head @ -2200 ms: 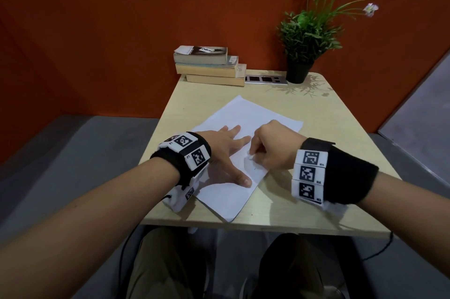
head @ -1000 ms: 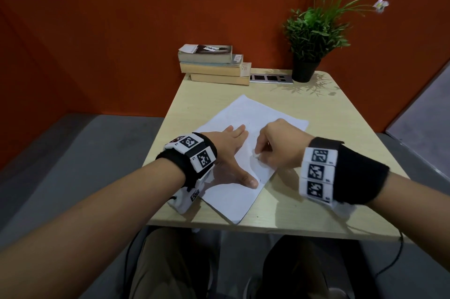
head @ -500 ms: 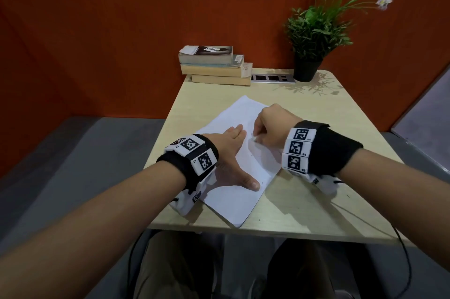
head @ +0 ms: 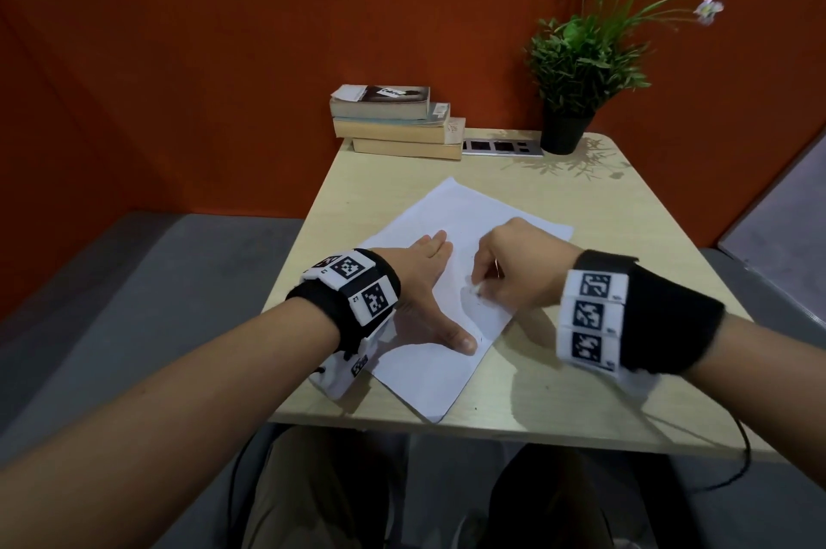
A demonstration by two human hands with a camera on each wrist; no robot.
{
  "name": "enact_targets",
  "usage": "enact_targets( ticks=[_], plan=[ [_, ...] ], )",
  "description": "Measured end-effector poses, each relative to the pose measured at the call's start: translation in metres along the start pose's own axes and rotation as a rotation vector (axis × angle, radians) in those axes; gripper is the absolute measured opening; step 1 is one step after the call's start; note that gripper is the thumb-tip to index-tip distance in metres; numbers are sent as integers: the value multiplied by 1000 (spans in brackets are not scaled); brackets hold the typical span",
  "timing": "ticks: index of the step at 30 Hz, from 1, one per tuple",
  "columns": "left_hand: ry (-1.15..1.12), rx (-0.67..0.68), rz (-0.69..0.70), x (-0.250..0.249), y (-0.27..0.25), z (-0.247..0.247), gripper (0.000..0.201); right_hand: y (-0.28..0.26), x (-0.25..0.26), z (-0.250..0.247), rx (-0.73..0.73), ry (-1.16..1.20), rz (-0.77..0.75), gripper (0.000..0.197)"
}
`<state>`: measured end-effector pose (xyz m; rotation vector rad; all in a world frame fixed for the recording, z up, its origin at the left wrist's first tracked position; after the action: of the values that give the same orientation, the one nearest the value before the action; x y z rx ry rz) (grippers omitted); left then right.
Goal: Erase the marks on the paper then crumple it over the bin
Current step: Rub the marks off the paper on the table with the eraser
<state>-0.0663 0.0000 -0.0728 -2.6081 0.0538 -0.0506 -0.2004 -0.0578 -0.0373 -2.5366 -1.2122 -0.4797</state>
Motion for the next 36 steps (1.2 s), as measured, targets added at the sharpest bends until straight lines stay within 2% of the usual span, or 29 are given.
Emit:
enact_targets(
  ticks=[6,10,16,19,21,30,33,36],
  plan=[
    [20,10,-50,5,4,4,159,51,-15,-13,-144,-23,90,8],
    [10,15,-51,4,3,1,155,40,-14,-8,-145,0,99,9],
    [22,11,-65,1,1,2,155,-18,-3,10,25,43,6,15],
    [24,19,-66,1,1,1,155,-25,0,11,83,43,1,14],
    [25,16,-65,1,1,0,155,-14,-1,7,76,20,12,12],
    [15,-10,-49,2,1,0,154,73,-23,-13,-131,-41,88,3],
    [16,-18,-49,2,1,0,153,74,-22,-11,-120,-63,95,4],
    [17,-18,-54,2,2,1,154,48,-16,-5,-79,-56,60,9]
  ],
)
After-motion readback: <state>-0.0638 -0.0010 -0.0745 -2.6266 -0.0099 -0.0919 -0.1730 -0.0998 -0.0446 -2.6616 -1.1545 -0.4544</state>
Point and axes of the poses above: each hand's wrist, its own y-axis towards the middle knuckle, its own z-axis out of the palm, x = y × z, the point moved 4 cm from there along y, towards the middle knuckle, and after that the axes turned 10 degrees about y, right-handed, at the moved point
